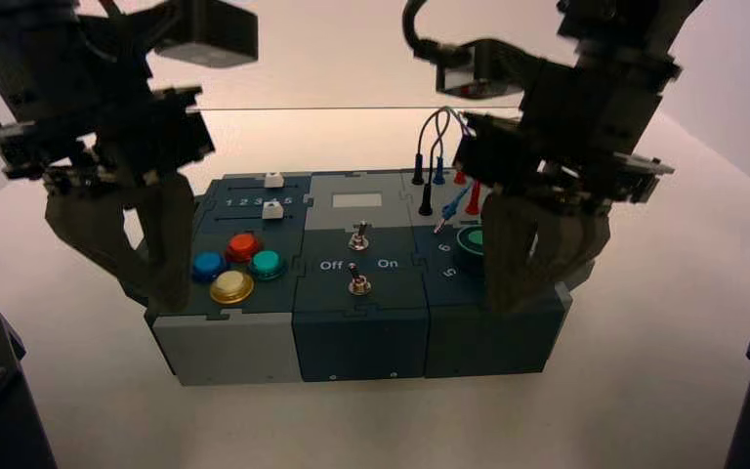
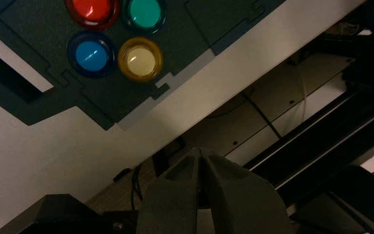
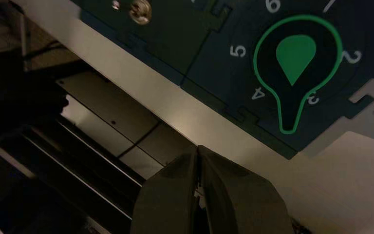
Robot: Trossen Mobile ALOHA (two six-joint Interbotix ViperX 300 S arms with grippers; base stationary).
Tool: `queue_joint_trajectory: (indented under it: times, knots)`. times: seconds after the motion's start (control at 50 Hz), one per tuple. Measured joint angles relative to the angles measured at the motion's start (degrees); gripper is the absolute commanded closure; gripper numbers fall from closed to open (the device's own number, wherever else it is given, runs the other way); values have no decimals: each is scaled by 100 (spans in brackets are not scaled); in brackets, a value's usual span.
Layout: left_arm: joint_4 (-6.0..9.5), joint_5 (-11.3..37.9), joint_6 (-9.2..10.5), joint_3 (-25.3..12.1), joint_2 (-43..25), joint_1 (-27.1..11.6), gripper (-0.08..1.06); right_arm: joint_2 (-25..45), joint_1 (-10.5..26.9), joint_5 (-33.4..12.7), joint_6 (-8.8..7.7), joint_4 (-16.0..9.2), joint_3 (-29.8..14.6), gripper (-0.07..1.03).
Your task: Move the box away.
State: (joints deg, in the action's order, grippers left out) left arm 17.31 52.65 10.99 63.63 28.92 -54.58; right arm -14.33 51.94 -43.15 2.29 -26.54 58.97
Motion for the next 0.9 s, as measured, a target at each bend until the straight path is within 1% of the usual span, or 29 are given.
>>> queue_joint_trajectory:
  times: [0.14,0.26,0.34,0.4,0.52,0.68,0.86,0.9]
  knots:
    - [9,-26,0,18,-141,0,101,167,9,-35,0,0,-44,98]
    - [26,-9,-18,26,-422,0,101,325,26,-97,-9,-9,-123,98]
    - [26,-9,-79,9,-835,-26,101,439,35,-132,-26,-9,-167,98]
    - [26,-18,-79,-18,-1002,-35,101,501,35,-132,-35,-9,-185,98]
    - [18,-97,-176,-167,-1573,-79,101,615,35,-149,-35,-9,-193,98]
    - [18,-272,-193,-299,-2039,-79,101,756,44,-114,-44,-9,-193,98]
    - [0,-404,-193,-343,-2188,-88,101,949,44,-35,-44,44,-246,98]
    - [-26,-431,-193,-343,-2197,-88,101,1028,44,-18,-44,53,-281,98]
